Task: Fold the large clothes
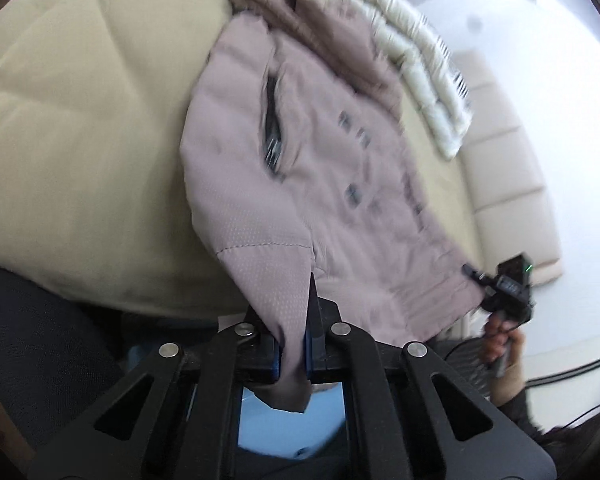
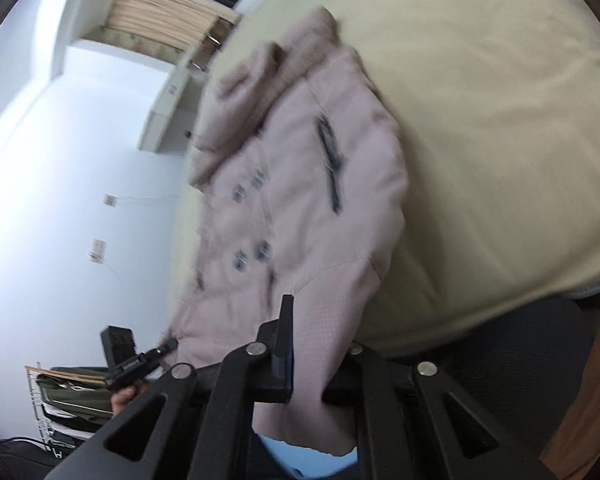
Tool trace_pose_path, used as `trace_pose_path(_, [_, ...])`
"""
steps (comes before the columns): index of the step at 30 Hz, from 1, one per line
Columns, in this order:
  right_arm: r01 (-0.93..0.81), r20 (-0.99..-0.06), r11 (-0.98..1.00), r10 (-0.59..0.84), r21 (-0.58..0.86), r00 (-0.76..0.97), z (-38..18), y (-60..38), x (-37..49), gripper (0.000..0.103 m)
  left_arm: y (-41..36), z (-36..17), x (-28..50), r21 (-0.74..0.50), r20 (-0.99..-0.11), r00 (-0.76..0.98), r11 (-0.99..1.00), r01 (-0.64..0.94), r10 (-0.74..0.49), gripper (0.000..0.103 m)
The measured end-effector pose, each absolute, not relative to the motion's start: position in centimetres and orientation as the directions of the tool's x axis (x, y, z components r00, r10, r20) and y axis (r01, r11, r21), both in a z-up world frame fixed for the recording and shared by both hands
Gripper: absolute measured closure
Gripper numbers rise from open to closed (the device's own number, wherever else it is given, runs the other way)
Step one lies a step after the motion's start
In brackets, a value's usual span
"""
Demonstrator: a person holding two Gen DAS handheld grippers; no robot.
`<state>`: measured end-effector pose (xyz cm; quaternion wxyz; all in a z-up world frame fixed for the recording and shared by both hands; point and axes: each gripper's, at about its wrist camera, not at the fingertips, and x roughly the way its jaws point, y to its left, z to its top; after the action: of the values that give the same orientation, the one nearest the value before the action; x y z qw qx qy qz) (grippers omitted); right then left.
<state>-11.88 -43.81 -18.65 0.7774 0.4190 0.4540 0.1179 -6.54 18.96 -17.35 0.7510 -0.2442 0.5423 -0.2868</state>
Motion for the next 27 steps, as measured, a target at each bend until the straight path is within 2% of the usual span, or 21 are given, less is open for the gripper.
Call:
trace_pose_path(9, [0.042,-0.443,0.626,0.501,0.779,0.743,-9.8,-46.1,-5.3,0.094,21.5,-8.0,1.6,-0.783,-0.461,0.438,0.586,0.208,-0.772,0.097])
trace_pose_path(14, [0.012,-0.409,0.688,0.417,0.725,0.812,-6.2,-47.5,1.3,0.094,20.8,-3.5,8.5,-0.78,-0.387,0.524,0.573,0.254,-0.759,0.097])
trace_pose_path(21, [0.08,-0.444,0.769,0.278,0.635,0.852,-4.1,-49.0,13.5,0.094,18.0,-0.6,21.3,-0.728,-0.392,0.607,0.637,0.255,-0.691,0.097])
trace_pose_path(27, [0.143,-0.526,0.865,0.155,0.482,0.836,-6.1,-48.7,23.2,0.094,16.0,-3.3,33.1,-0.688,-0.454,0.633,0.698,0.199,-0.628,0.098])
